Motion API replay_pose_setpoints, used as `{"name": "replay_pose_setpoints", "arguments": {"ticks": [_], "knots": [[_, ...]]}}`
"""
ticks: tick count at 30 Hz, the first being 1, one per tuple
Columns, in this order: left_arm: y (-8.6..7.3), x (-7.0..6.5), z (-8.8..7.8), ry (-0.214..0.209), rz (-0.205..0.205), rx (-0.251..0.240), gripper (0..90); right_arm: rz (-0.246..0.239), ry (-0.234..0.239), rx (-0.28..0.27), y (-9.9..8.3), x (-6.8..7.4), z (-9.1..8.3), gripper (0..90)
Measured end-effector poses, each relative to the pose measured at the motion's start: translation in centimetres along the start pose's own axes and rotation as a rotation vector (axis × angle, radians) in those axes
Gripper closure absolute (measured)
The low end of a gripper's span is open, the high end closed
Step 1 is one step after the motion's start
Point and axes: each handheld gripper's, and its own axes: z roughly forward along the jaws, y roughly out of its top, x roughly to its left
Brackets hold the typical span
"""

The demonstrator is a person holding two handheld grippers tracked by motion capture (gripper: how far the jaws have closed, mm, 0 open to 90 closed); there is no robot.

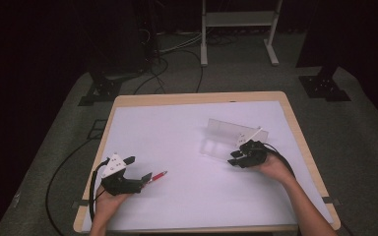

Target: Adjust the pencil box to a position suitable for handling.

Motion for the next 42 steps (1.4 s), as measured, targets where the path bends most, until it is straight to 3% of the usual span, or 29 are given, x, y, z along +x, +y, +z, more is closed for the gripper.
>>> {"name": "replay_pose_setpoints", "arguments": {"ticks": [6, 14, 21, 27, 32, 42], "knots": [[0.0, 0.1, -0.1, 0.001, -0.008, -0.004, 9.9, -0.006, 0.013, 0.013, -0.2, -0.2, 0.5, 70.7], [0.0, 0.0, 0.0, -0.004, -0.010, -0.003, 9.9, -0.059, -0.001, 0.017, -0.3, -0.1, 0.7, 83.0], [0.0, 0.1, -0.1, -0.008, -0.018, -0.010, 9.9, -0.104, 0.013, 0.009, -0.3, 0.0, 0.7, 85.5], [-0.1, 0.1, 0.1, -0.014, -0.009, 0.011, 9.6, -0.143, 0.023, -0.003, -0.3, 0.1, 0.6, 86.3], [0.0, 0.1, 0.0, -0.017, -0.023, -0.004, 9.7, -0.173, 0.020, -0.007, -0.3, 0.4, 0.4, 86.2], [0.0, 0.1, 0.0, -0.013, -0.015, 0.004, 9.7, -0.264, 0.033, -0.026, 0.3, 2.3, -0.8, 86.3]]}}
